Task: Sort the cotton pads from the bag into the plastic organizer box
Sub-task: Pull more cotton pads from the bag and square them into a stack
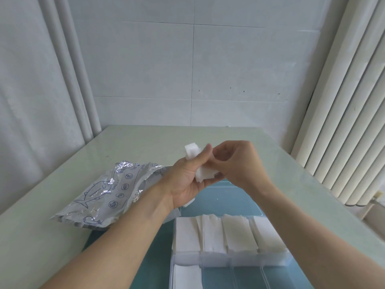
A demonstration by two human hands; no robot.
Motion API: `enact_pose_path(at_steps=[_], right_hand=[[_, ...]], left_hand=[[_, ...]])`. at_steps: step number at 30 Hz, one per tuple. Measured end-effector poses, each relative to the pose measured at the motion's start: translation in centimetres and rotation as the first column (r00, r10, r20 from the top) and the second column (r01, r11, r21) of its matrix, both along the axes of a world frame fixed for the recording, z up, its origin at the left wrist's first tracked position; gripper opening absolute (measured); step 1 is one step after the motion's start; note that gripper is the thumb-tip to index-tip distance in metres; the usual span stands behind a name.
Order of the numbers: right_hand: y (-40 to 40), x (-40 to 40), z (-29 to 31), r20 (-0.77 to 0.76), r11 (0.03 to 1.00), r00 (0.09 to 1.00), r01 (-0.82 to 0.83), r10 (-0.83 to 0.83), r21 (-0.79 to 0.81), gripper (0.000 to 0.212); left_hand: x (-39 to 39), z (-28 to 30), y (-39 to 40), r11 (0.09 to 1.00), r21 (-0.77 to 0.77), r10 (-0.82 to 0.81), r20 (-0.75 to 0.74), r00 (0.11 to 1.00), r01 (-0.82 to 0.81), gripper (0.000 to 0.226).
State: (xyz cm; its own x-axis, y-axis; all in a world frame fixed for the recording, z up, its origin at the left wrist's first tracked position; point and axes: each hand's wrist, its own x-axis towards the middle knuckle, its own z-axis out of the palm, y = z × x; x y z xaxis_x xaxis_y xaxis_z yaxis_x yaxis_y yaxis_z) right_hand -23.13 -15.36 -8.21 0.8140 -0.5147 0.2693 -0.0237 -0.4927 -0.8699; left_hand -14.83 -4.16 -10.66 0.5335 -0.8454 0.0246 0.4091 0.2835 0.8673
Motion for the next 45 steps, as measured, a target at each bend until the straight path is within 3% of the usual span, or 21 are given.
enact_pose_path(at_steps=[2, 4, 6, 8, 11, 14, 16, 19, 23, 26, 29, 31, 33, 35, 42, 45], right_hand=[[-0.4, 0.1, 0.1, -0.091, 0.982, 0.996, -0.021, 0.004, -0.188, 0.04], [-1.4, -0.2, 0.8, -0.212, 0.935, 0.975, -0.138, 0.069, -0.326, 0.088], [-1.8, -0.6, 1.3, -0.285, 0.857, 0.94, -0.3, 0.189, -0.42, 0.122], [-1.6, -0.6, 1.1, -0.325, 0.789, 0.903, -0.411, 0.283, -0.456, 0.132], [-1.2, -0.2, 0.5, -0.252, 0.804, 0.901, -0.429, 0.352, -0.412, 0.115], [-1.5, -0.1, 0.6, -0.151, 0.806, 0.934, -0.356, 0.324, -0.472, 0.09], [-1.5, -0.3, 0.9, -0.176, 0.783, 0.943, -0.331, 0.281, -0.527, 0.097], [-1.4, -0.3, 0.8, -0.241, 0.765, 0.937, -0.345, 0.252, -0.543, 0.116], [-1.2, -0.2, 0.7, -0.201, 0.799, 0.946, -0.323, 0.255, -0.507, 0.107], [-0.9, -0.2, 0.7, -0.198, 0.799, 0.916, -0.4, 0.347, -0.449, 0.121], [-0.6, -0.3, 0.8, -0.263, 0.774, 0.902, -0.43, 0.343, -0.465, 0.138], [-0.7, -0.5, 0.9, -0.267, 0.797, 0.916, -0.395, 0.301, -0.457, 0.132], [-1.2, -0.5, 1.0, -0.229, 0.825, 0.93, -0.361, 0.287, -0.435, 0.105], [-1.5, -0.5, 1.0, -0.196, 0.831, 0.941, -0.336, 0.276, -0.443, 0.085], [-0.9, -0.4, 1.1, -0.274, 0.761, 0.927, -0.369, 0.257, -0.533, 0.106], [-0.6, -0.4, 1.0, -0.275, 0.764, 0.939, -0.33, 0.206, -0.554, 0.095]], left_hand=[[0.4, -0.2, 0.0, 0.997, 0.063, 0.058, -0.075, 0.995, -0.053, 0.024], [0.8, -0.3, 0.4, 0.989, 0.134, 0.075, -0.114, 0.991, -0.06, 0.016], [1.1, 0.0, 1.0, 0.986, 0.166, 0.02, -0.126, 0.992, 0.002, 0.022], [1.2, 0.3, 1.5, 0.986, 0.115, -0.103, -0.159, 0.982, 0.122, 0.029], [1.0, 0.2, 1.8, 0.945, 0.034, -0.318, -0.135, 0.938, 0.325, 0.022], [1.3, -0.1, 1.8, 0.918, 0.023, -0.395, -0.061, 0.917, 0.397, 0.033], [1.4, -0.1, 1.6, 0.934, 0.033, -0.353, -0.082, 0.932, 0.357, 0.044], [0.9, 0.0, 1.4, 0.946, 0.072, -0.311, -0.061, 0.948, 0.315, 0.04], [0.7, -0.1, 1.2, 0.965, 0.069, -0.252, -0.043, 0.967, 0.254, 0.057], [0.7, 0.1, 1.5, 0.942, 0.041, -0.333, -0.005, 0.943, 0.333, 0.043], [0.9, -0.2, 1.4, 0.944, 0.051, -0.327, -0.001, 0.945, 0.327, 0.045], [1.2, -0.3, 1.2, 0.958, 0.034, -0.284, -0.029, 0.958, 0.285, 0.056], [1.4, -0.3, 1.4, 0.962, 0.022, -0.272, -0.055, 0.961, 0.274, 0.07], [1.4, -0.5, 1.5, 0.953, 0.02, -0.3, -0.069, 0.951, 0.302, 0.07], [1.1, -0.2, 1.8, 0.935, 0.17, -0.32, 0.02, 0.947, 0.312, 0.063], [0.5, 0.2, 1.9, 0.933, 0.217, -0.309, 0.069, 0.948, 0.288, 0.052]])
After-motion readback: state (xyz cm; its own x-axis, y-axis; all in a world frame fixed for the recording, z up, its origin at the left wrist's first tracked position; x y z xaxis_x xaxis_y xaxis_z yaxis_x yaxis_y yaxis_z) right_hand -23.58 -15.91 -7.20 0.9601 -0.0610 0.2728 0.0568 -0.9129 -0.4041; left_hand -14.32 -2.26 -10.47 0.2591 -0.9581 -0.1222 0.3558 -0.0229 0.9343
